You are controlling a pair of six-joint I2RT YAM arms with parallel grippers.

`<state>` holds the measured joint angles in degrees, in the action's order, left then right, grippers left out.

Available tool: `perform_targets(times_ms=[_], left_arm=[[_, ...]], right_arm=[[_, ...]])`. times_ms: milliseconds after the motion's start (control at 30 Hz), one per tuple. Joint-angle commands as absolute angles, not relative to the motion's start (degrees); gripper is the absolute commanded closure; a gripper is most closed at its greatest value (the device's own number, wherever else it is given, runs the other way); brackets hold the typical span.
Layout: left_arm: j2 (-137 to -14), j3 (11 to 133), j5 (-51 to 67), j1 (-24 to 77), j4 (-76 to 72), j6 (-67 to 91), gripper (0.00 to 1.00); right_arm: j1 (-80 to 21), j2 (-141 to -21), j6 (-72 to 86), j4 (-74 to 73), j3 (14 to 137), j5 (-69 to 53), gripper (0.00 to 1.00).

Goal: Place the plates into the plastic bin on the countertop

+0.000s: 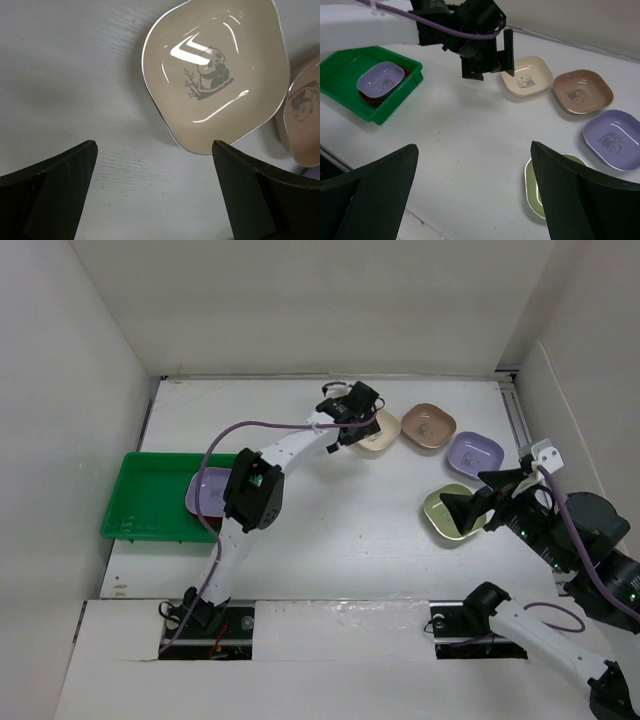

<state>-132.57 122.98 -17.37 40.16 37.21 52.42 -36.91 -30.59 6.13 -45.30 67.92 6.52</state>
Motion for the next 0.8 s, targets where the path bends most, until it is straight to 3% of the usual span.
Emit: perform_targets(times_ms=[0, 267, 400, 467, 567, 600, 667, 767], left_arm=[[-131.3, 121.7, -14.7, 39.5, 29.0, 58.3, 0.00], [-140.4, 125.5, -12.6, 39.5, 27.3, 62.7, 0.00], [-142.1, 125.5, -14.9, 39.5, 30.0, 65.3, 0.11], [-142.7, 125.5, -15.4, 39.5, 31.5, 65.3, 0.31], [-143.3, 125.5, -15.9, 38.9, 32.2, 65.8, 0.74], [-143.3, 125.5, -15.9, 38.9, 32.3, 65.8, 0.84], [-142.7, 125.5, -15.9, 38.3, 33.7, 65.8, 0.97], [-140.2, 124.9, -18.4, 37.1, 35.5, 65.8, 1.00]], right_arm=[[-37.5, -28.6, 6.1, -45.4, 70.7, 8.4, 0.00], [-37.5, -26.7, 6.1, -46.1, 69.5, 5.2, 0.00], [-37.5, -26.2, 6.1, -46.6, 69.5, 5.2, 0.00], [-37.5, -25.7, 5.4, -47.1, 69.5, 5.7, 0.00], [-37.5, -25.7, 4.9, -47.1, 70.6, 5.7, 0.00], [-37.5, -25.7, 4.9, -47.1, 70.6, 5.7, 0.00], [-37.5, -25.7, 4.9, -47.6, 71.2, 5.7, 0.00], [-37.5, -25.1, 4.9, -47.6, 71.2, 6.2, 0.00]])
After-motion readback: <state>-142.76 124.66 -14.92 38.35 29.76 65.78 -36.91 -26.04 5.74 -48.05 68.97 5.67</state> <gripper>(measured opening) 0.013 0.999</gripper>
